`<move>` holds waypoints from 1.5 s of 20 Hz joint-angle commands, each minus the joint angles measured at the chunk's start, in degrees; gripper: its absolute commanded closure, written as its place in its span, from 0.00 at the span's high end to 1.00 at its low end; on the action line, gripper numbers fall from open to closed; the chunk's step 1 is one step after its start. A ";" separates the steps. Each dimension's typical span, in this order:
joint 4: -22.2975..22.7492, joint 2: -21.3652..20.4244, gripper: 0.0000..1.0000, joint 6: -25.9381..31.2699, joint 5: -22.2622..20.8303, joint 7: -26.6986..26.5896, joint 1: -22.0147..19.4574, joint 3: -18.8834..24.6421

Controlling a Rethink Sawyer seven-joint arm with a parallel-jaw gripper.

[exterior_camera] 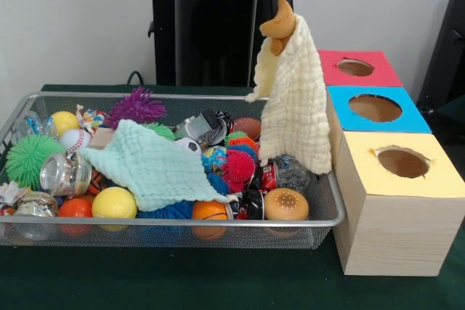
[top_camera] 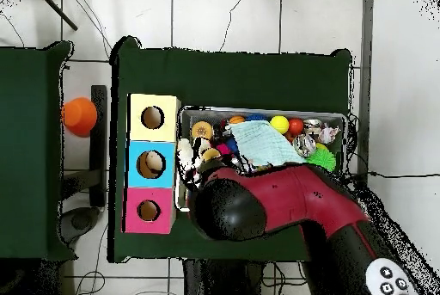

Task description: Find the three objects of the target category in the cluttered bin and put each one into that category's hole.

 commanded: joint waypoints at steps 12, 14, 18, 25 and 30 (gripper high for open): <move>-27.99 13.02 0.00 20.44 -4.34 -11.71 -3.50 -4.31; -32.38 14.91 0.00 23.16 -4.99 -13.26 -3.55 -4.38; -40.61 18.33 0.00 28.06 -6.22 -15.84 -3.52 -4.46; -59.41 26.09 0.00 38.11 -7.36 -10.71 -1.08 -6.79; -75.76 31.92 0.00 48.38 -10.28 -7.22 1.60 -7.64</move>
